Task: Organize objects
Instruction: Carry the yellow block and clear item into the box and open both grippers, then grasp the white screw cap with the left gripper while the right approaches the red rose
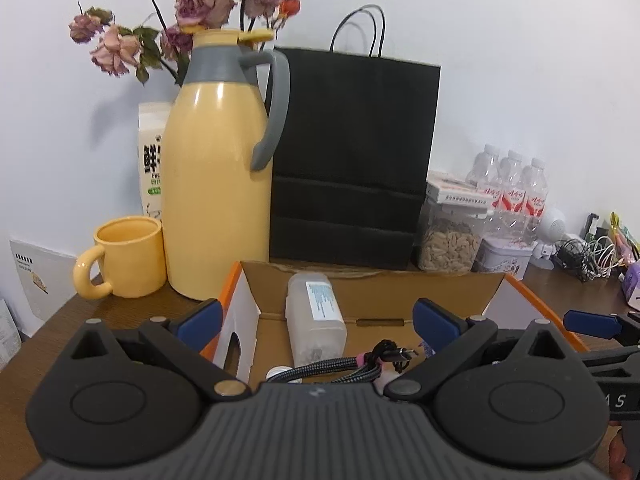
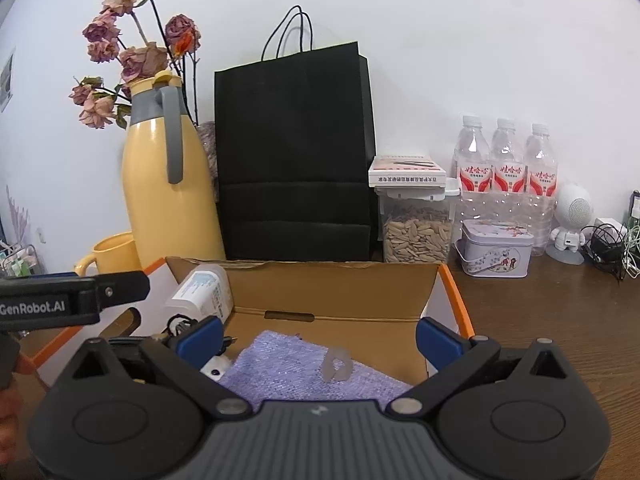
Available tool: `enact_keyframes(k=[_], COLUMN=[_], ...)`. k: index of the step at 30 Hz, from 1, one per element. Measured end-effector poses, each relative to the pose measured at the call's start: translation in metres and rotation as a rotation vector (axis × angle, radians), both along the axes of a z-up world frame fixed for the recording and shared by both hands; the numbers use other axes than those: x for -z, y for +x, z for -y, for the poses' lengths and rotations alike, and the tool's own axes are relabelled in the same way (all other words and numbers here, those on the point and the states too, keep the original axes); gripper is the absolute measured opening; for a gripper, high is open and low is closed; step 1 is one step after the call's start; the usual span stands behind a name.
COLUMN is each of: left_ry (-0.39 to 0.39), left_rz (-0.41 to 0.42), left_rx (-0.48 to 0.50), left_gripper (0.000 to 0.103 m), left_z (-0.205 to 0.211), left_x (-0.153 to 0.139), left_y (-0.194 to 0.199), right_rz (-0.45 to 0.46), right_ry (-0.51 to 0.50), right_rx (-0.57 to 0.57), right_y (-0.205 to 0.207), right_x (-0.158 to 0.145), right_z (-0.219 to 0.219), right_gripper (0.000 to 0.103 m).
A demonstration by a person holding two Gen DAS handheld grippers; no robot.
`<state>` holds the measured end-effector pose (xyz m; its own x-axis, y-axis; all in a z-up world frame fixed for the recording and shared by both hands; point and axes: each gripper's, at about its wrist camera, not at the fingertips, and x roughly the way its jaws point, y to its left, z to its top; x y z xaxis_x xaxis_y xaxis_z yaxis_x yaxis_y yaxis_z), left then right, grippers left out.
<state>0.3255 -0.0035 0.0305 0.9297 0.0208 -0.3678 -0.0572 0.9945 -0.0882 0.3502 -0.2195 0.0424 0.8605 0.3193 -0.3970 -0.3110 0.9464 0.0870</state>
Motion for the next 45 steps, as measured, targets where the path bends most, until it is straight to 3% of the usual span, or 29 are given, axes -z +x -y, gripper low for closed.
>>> enact_keyframes(k=[11,18,33,45], left_ry=[0.011,0.031,0.076,0.099], left_rz=[0.081,0.063,-0.108,-0.229], left_rx=[0.004,-0.001,0.009,0.034], left_gripper=[0.103,0.103,0.103,0.103], left_z=[0.0,-0.012,-0.035,-0.037], left_x=[-0.024,-0.023,0.032,0.064], left_y=[-0.062,-0.095,-0.13,-0.112], right_rz=[0.08,0.079,-0.068,-0.107], right_ry=[-0.045,-0.063,-0.164,-0.182], right_rx=[-0.036,-0.05,-0.082,-0.063], right_y=[-0.056,-0.096,-0.132,-0.128], right_x=[-0.026,-0.021,0.034,0.047], right_z=[-0.004,0.0,-0.007,-0.008], right_gripper=[0.103,0.103,0.103,0.103])
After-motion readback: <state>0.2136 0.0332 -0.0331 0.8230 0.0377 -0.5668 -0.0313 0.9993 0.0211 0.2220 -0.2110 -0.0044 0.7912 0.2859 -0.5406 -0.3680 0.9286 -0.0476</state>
